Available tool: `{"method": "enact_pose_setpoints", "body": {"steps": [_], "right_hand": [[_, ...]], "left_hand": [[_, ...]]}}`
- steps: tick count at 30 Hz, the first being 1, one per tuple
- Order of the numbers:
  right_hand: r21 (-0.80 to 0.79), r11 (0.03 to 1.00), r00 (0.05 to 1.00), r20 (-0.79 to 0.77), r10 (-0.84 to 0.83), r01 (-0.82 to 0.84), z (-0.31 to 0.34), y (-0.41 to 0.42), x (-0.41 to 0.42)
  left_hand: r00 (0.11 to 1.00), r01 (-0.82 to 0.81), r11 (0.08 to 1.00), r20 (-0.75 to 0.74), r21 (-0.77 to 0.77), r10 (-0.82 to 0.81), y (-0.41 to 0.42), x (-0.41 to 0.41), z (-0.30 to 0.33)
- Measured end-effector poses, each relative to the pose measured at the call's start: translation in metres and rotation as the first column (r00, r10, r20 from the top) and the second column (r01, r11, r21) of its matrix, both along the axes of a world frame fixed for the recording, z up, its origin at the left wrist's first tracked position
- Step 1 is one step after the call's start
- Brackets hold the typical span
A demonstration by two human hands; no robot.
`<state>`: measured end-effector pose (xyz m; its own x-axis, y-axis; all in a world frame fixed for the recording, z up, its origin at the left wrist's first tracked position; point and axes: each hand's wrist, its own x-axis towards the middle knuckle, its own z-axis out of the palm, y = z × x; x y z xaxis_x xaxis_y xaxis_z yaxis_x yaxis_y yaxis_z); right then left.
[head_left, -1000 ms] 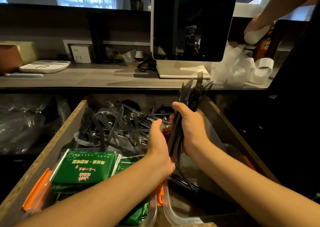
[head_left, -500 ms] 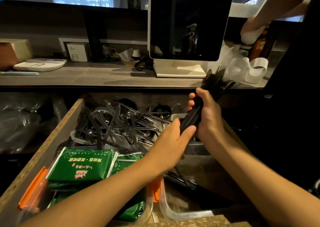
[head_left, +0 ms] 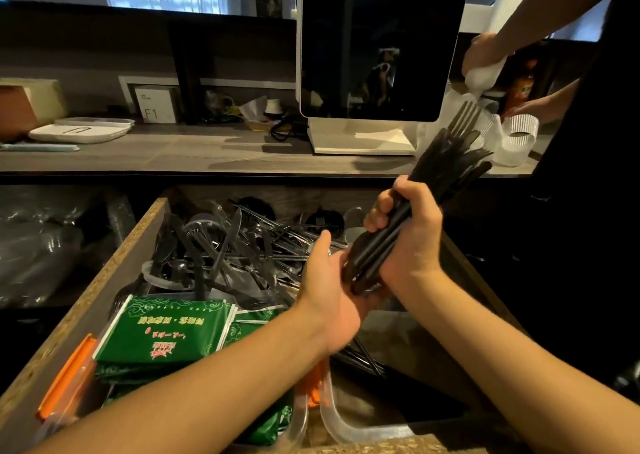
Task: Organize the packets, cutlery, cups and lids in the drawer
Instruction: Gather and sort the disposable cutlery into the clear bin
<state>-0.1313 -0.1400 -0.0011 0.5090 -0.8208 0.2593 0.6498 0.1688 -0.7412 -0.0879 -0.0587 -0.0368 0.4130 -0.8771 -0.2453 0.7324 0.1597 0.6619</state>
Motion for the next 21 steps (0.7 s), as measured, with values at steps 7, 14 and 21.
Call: {"method": "enact_pose_setpoints", "body": {"steps": [7,14,21], "right_hand": [[-0.133,0.991,0.989,-0.151,-0.004,-0.016,-0.023,0.025,0.024],[-0.074,0.981,0.927,-0.348,0.142,-0.178,-0.007,-0.011,0.007],[-0.190,0.980,0.628,-0.756,-0.186,0.062,-0.035,-0.105,-0.010]], "left_hand": [[0.977,-0.126,0.992,-0.170,0.019,0.128,0.003,0.013,-0.001],[0.956,0.167,0.974,0.218,0.151,-0.197,-0.001,0.025,-0.005],[0.672,-0.260,0.965,0.723,0.028,0.160,0.000,0.052,-0.003]]}}
